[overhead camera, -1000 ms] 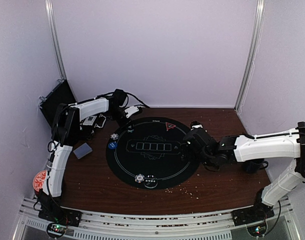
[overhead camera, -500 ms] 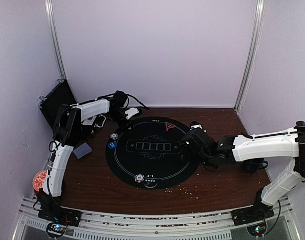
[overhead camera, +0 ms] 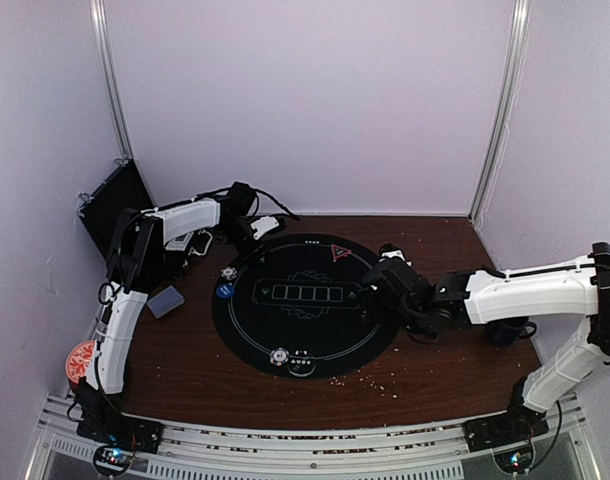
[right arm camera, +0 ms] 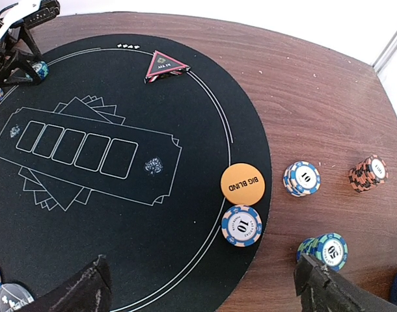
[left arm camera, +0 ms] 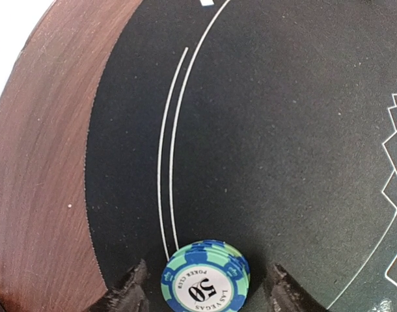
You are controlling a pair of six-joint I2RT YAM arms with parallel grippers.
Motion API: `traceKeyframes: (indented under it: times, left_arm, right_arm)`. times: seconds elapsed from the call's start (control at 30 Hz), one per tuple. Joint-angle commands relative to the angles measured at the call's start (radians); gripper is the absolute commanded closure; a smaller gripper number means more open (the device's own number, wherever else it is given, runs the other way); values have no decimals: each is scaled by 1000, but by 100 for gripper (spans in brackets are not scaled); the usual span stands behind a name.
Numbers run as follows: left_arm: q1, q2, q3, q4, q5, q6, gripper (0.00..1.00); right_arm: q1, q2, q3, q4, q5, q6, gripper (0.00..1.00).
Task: Distribute texas hold em gaming equipment
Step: Place the poker chips pile at the poker chips pile, then pick up the pile of poker chips from the poker table mat.
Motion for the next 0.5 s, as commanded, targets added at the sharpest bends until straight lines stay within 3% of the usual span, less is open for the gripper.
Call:
traceKeyframes:
  times: [0.0, 0.1, 0.23, 0.47]
  left_arm:
    - [-5, 26, 29, 18, -18, -10, 33]
    - [-5, 31, 29, 31, -42, -20, 26]
    - [-5, 42, 35, 34, -58, -37, 25]
    - [-7, 53, 34, 15, -28, -24, 35]
  right_arm:
    - [8, 9, 24, -15, 35, 8, 0]
    - [8, 11, 27, -15, 36, 8, 0]
    - [11, 12, 28, -15, 39, 8, 0]
    - [14, 15, 30, -16, 41, 7, 0]
